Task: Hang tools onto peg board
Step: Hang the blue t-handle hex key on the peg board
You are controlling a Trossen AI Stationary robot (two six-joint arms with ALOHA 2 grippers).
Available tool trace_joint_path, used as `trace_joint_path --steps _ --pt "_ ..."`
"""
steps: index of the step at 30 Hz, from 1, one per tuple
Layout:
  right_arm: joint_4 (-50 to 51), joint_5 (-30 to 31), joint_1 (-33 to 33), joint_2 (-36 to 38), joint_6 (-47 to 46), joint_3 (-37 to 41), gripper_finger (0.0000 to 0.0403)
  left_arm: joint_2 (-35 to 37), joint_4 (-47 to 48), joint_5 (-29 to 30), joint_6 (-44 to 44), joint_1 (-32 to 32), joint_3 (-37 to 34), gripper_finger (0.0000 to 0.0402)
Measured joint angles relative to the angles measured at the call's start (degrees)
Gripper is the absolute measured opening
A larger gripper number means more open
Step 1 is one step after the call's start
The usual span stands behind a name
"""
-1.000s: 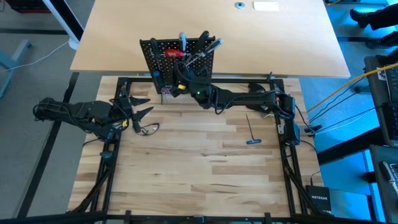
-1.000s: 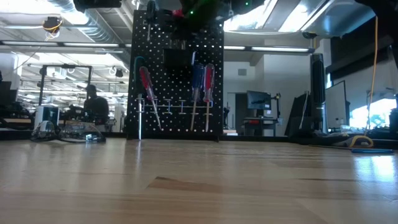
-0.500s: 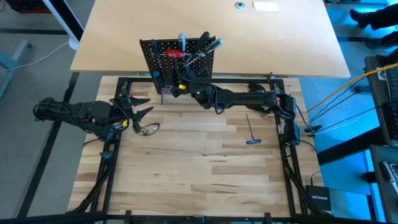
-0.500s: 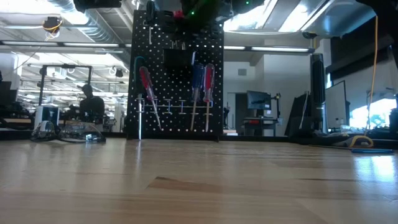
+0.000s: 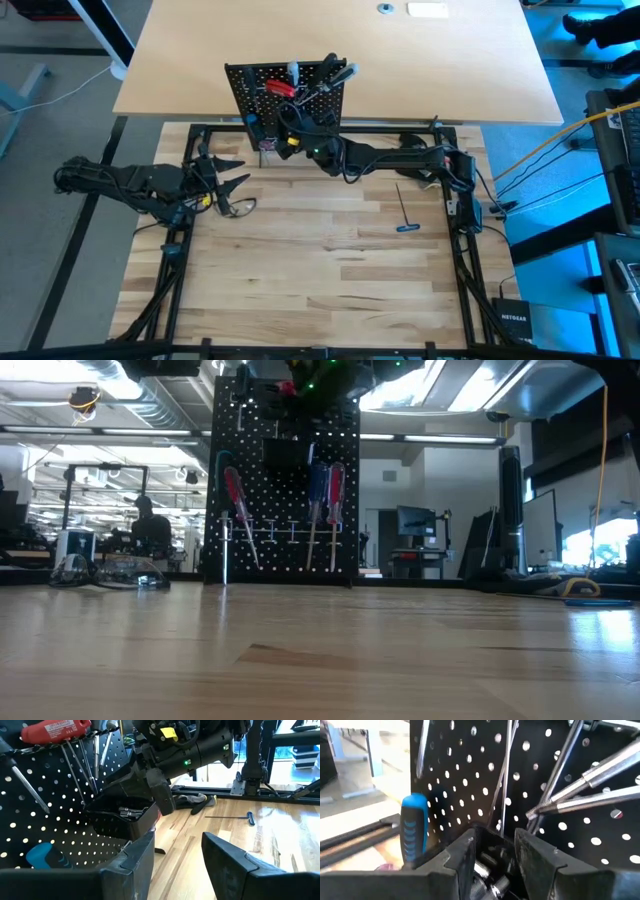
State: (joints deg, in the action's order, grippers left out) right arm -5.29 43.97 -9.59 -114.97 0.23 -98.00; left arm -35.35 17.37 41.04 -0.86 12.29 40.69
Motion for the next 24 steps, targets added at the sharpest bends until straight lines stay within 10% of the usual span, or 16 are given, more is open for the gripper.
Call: trace_joint_path --steps 15,24 --pt "7.2 1.4 6.9 5.3 3.2 0.0 0.0139 0.1 0.3 0.0 0.7 0.0 0.0 0.0155" --pt "36.1 1.0 15.2 13.6 -2.6 0.0 0.0139 0.0 4.5 -0.6 2.5 0.0 0.0 0.0155"
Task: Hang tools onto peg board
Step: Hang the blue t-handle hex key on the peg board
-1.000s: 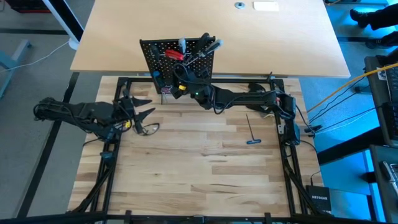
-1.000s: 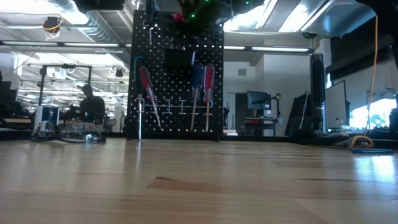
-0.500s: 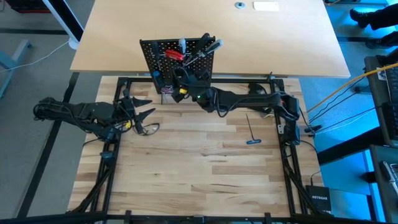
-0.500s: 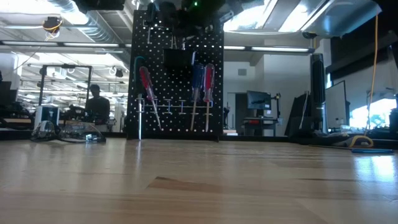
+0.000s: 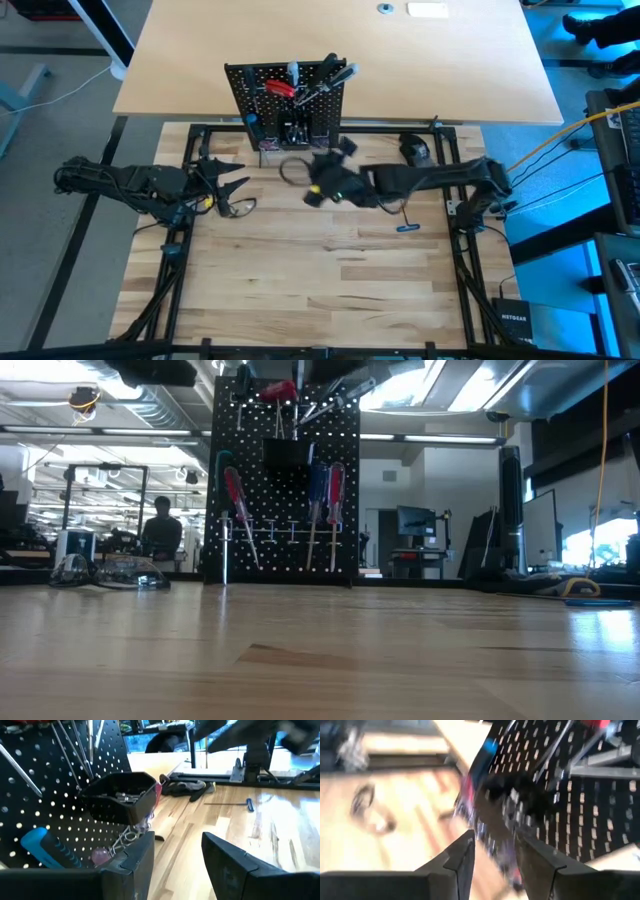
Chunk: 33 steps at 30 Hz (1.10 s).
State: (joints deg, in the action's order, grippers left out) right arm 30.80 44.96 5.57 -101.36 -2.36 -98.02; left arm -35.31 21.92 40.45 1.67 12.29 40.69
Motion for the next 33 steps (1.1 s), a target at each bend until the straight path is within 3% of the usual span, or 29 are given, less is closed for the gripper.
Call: trace_joint_path --steps 8,15,23,33 --pt "37.5 -2.1 6.6 5.1 -22.7 1.3 0.0139 0.0 0.8 0.0 1.1 0.0 0.0 0.0155" --pt "55.9 -3.0 7.8 6.6 -44.1 11.3 0.0139 0.0 1.6 0.0 1.6 0.0 0.0 0.0155" --pt "49.9 -12.6 2.0 13.4 -55.8 31.6 0.0138 0.0 2.9 0.0 2.2 0.0 0.0 0.0155" --pt "26.3 -34.6 -8.6 25.0 -52.6 54.9 0.0138 0.0 3.0 0.0 2.1 0.0 0.0 0.0155"
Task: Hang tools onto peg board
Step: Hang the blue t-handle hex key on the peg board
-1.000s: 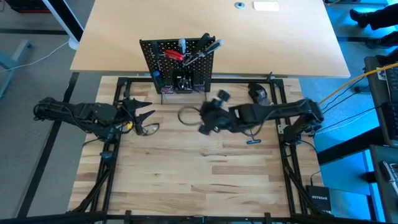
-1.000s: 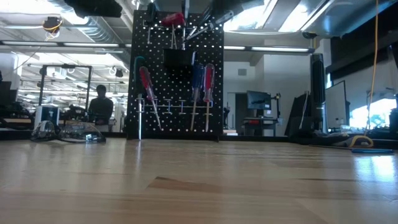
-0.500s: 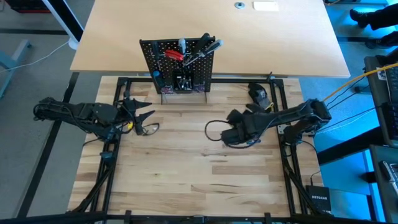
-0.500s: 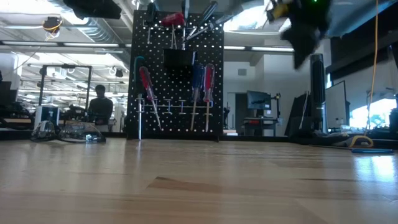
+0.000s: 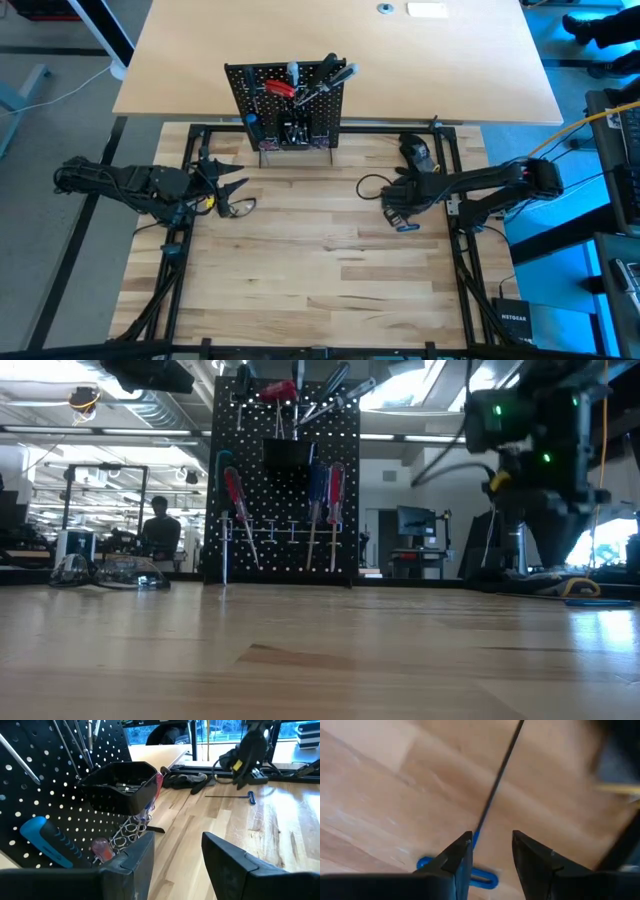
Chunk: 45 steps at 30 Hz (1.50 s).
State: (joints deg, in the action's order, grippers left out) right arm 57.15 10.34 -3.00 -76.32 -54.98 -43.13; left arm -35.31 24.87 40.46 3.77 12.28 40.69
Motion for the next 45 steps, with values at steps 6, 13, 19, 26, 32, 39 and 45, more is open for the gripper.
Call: trace_joint_path --steps 6,13,19,26,32,39,45 --pt "-8.7 -5.6 -0.8 -0.1 -0.2 6.9 0.0138 0.0 0.0 0.0 -0.1 0.0 0.0 0.0155" --pt "-12.6 -5.4 -0.8 0.0 -0.2 9.9 0.0138 0.0 0.0 0.0 -0.1 0.0 0.0 0.0155" --pt "-15.1 -4.9 -0.8 0.2 -0.2 12.0 0.0135 0.0 0.0 0.0 -0.1 0.0 0.0 0.0155" --pt "-17.0 -5.4 -0.8 0.1 -0.2 12.6 0.0063 0.0 0.0 0.0 -0.1 0.0 0.0 0.0155" --pt "-18.1 -5.5 -0.7 0.1 2.4 12.7 0.0009 0.0 -0.1 0.0 -0.4 0.0 0.0 0.0155" --pt "-18.4 -6.0 -0.7 0.1 8.6 12.0 0.0007 0.0 -0.5 0.0 -1.2 0.0 0.0 0.0155" --pt "-17.0 -6.9 1.5 -0.1 15.9 5.2 0.0004 -0.1 -1.7 0.0 -1.2 0.0 0.0 0.0155"
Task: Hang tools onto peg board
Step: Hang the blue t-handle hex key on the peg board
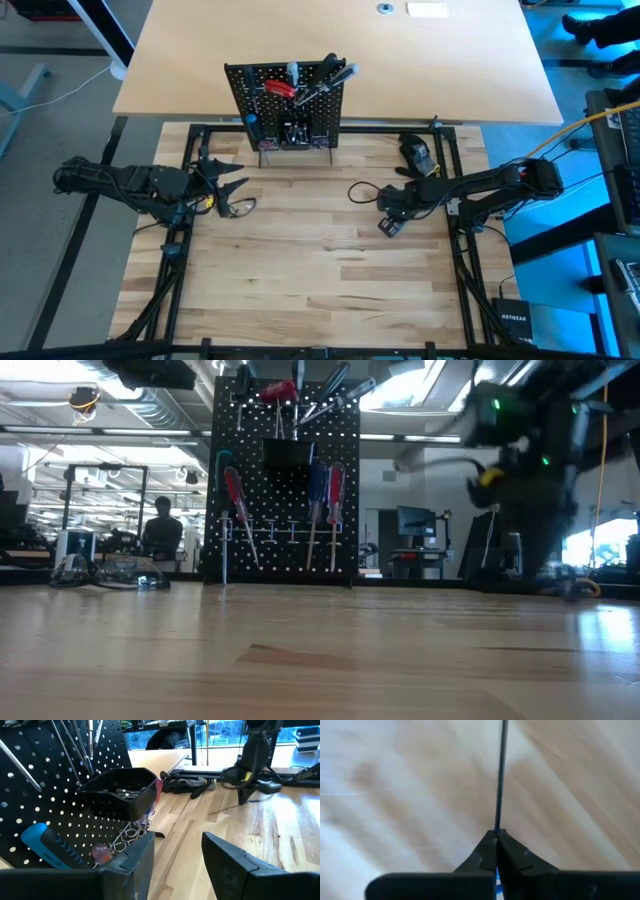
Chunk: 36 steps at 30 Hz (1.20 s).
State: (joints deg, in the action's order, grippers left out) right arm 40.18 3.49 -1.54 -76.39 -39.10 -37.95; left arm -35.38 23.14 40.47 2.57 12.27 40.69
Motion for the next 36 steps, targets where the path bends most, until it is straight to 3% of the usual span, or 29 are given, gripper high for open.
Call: trace_joint_path --steps 3,12,18,23,26,31,36 --pt "-3.2 -1.0 2.2 -0.1 3.6 -2.9 0.0003 -0.2 0.1 0.0 0.0 0.0 0.0 0.0155" --pt "-26.1 -1.2 6.5 -1.8 15.0 -5.6 0.0002 -5.0 -0.2 0.0 -1.1 0.0 0.0 0.0155" --pt "-30.9 1.0 6.4 -4.7 16.0 -5.6 0.0007 -10.3 -1.8 -2.7 -4.5 0.0 0.0 0.0155" --pt "-30.7 0.4 6.4 -7.8 13.9 -5.6 0.0041 -14.2 -4.5 -8.6 -6.4 0.0 0.0 0.0155" --pt "-30.7 -3.3 6.4 -10.3 13.8 -5.6 0.0077 -16.2 -5.0 -10.4 -7.2 0.0 0.0 0.0155" --pt "-31.2 -5.0 6.4 -14.9 16.2 -5.6 0.0130 -18.8 -5.9 -10.6 -8.4 0.0 0.0 0.0155" --pt "-33.1 -5.0 6.4 -17.6 18.7 -5.9 0.0144 -20.0 -5.9 -10.6 -8.5 0.0 0.0 0.0155"
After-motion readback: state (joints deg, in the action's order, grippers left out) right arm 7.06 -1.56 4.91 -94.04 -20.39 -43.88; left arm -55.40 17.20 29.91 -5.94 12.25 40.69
